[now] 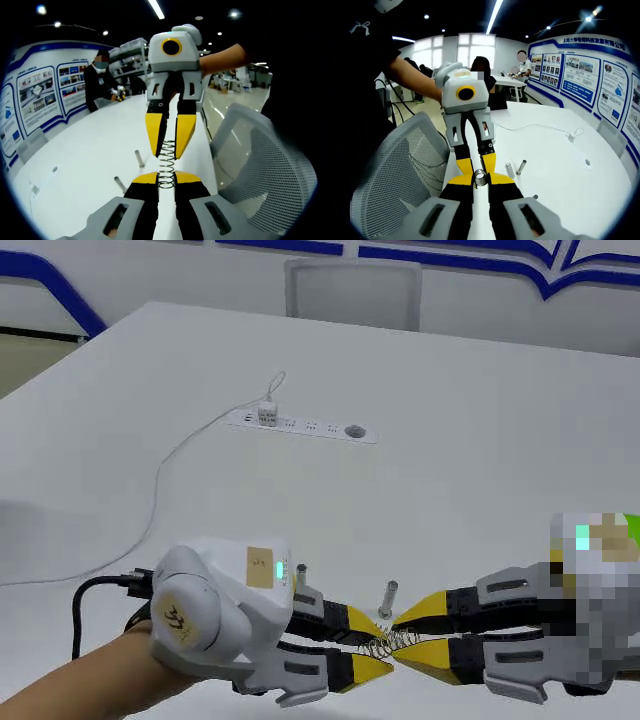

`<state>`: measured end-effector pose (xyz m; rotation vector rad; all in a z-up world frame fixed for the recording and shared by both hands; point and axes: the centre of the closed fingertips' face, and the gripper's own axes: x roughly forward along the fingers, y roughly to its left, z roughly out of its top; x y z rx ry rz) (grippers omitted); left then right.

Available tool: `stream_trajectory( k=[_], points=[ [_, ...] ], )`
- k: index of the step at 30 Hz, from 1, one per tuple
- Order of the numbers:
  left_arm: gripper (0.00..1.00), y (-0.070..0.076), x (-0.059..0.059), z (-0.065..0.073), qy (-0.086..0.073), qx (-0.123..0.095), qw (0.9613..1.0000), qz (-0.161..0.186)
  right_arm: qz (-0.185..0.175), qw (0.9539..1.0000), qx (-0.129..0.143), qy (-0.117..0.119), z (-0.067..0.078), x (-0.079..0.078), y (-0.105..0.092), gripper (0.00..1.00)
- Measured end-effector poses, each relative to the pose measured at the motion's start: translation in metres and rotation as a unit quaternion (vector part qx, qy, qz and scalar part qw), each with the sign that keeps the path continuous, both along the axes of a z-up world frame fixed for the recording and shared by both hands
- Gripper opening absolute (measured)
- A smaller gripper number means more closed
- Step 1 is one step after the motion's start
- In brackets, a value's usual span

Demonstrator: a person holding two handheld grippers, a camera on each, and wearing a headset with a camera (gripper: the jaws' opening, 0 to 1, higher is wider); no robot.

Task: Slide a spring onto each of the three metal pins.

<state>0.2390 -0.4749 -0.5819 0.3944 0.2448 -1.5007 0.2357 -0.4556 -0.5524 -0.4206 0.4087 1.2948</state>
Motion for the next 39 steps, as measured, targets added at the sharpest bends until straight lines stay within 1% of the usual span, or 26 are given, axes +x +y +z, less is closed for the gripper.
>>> stream_trajectory(
  k=[2,6,11,13,15,16,20,25,30,32,33,34,35,37,39],
  points=[
    [0.10,0.000,0.000,0.000,0.000,0.000,1.0000,0.000,-0.001,1.0000,0.004,0.002,0.001,0.000,0.001,0.11],
    [0.10,-0.002,-0.001,0.001,0.003,-0.005,1.0000,0.001,-0.008,0.9997,0.021,0.011,0.006,0.000,0.004,0.11],
    [0.10,-0.005,-0.002,0.001,0.004,-0.006,1.0000,0.000,-0.011,0.9995,0.026,0.014,0.007,-0.001,0.003,0.11],
    [0.10,-0.006,-0.003,0.001,0.006,-0.007,1.0000,0.000,-0.014,0.9993,0.031,0.016,0.008,-0.001,0.004,0.11],
    [0.10,-0.008,-0.004,0.002,0.011,-0.010,0.9999,-0.001,-0.016,0.9989,0.040,0.020,0.010,-0.002,0.005,0.11],
    [0.10,-0.008,-0.004,0.002,0.010,-0.010,0.9999,-0.002,-0.017,0.9987,0.043,0.021,0.011,-0.002,0.006,0.11],
    [0.10,-0.009,-0.005,0.001,0.010,-0.009,0.9999,0.000,-0.018,0.9986,0.044,0.021,0.010,-0.001,0.007,0.11],
    [0.10,-0.008,-0.005,0.003,0.012,-0.013,0.9998,0.003,-0.019,0.9984,0.049,0.021,0.013,-0.001,0.009,0.11],
    [0.11,-0.007,-0.003,0.003,0.020,-0.017,0.9996,0.013,-0.023,0.9985,0.046,0.016,0.013,0.001,0.010,0.10],
    [0.11,-0.006,-0.001,0.004,0.017,-0.018,0.9995,0.020,-0.027,0.9985,0.045,0.014,0.013,0.003,0.010,0.10],
    [0.11,-0.006,-0.001,0.004,0.019,-0.019,0.9994,0.020,-0.028,0.9985,0.044,0.015,0.013,0.003,0.010,0.10],
    [0.11,-0.006,-0.001,0.004,0.024,-0.021,0.9993,0.021,-0.028,0.9985,0.045,0.015,0.013,0.003,0.010,0.10],
    [0.11,-0.006,-0.001,0.003,0.023,-0.020,0.9992,0.023,-0.028,0.9985,0.045,0.015,0.013,0.003,0.011,0.10],
    [0.14,-0.005,0.001,0.002,0.021,-0.017,0.9992,0.028,-0.026,0.9985,0.045,0.014,0.013,0.002,0.011,0.10],
    [0.19,-0.004,0.002,0.002,0.023,-0.016,0.9991,0.033,-0.027,0.9985,0.046,0.012,0.014,0.003,0.012,0.10]
  ],
)
